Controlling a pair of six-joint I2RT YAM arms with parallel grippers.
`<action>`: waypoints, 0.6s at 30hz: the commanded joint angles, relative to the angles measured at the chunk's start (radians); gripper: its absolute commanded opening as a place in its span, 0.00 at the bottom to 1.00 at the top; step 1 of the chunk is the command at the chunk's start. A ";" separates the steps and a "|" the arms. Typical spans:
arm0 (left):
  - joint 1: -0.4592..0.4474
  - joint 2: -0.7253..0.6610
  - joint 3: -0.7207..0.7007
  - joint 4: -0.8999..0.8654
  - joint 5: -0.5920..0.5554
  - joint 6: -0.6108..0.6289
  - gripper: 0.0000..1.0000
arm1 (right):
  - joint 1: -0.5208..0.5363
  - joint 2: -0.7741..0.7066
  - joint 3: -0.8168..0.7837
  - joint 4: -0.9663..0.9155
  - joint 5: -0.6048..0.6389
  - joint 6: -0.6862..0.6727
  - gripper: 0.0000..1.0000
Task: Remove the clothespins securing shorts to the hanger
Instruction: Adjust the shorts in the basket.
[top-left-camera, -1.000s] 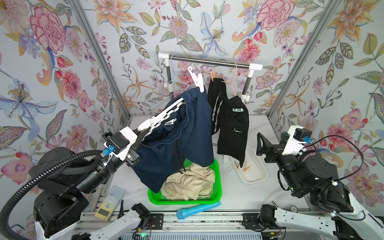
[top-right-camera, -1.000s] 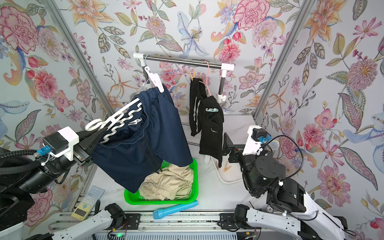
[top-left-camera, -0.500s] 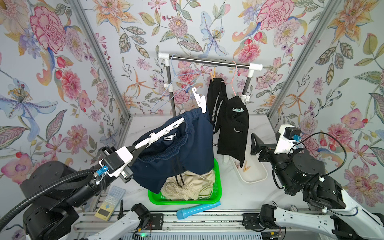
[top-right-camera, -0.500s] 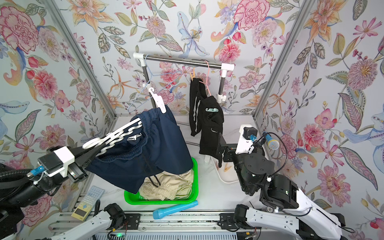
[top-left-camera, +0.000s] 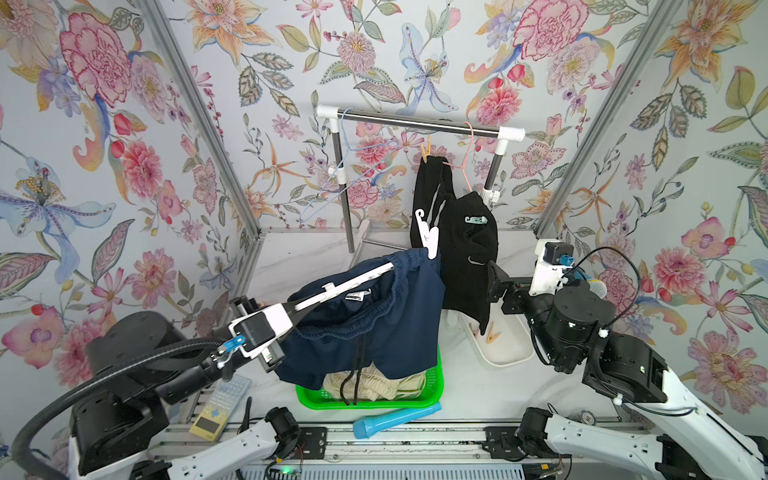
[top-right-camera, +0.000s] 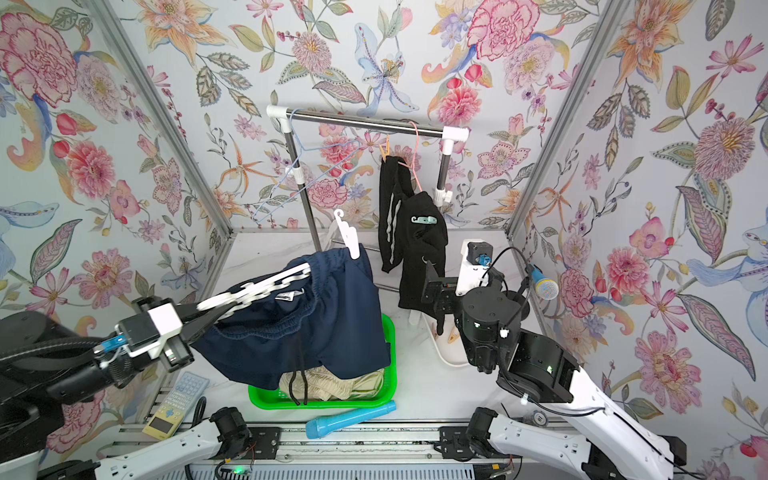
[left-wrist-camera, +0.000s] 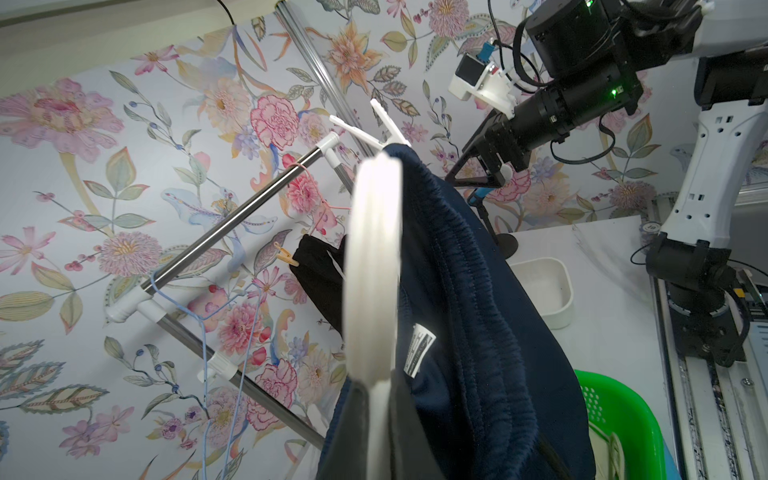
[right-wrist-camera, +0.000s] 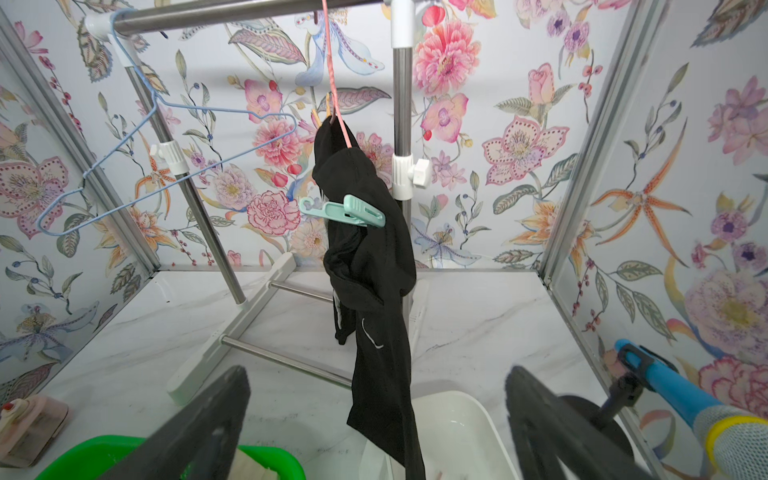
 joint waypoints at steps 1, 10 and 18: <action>-0.011 0.074 -0.020 0.055 0.038 0.014 0.00 | -0.113 0.007 0.027 -0.086 -0.201 0.072 0.97; 0.009 0.157 -0.151 0.139 -0.022 0.035 0.00 | -0.490 -0.022 -0.037 -0.120 -0.562 0.111 0.97; 0.285 0.123 -0.346 0.280 0.246 0.010 0.00 | -0.543 -0.038 -0.071 -0.101 -0.696 0.079 0.97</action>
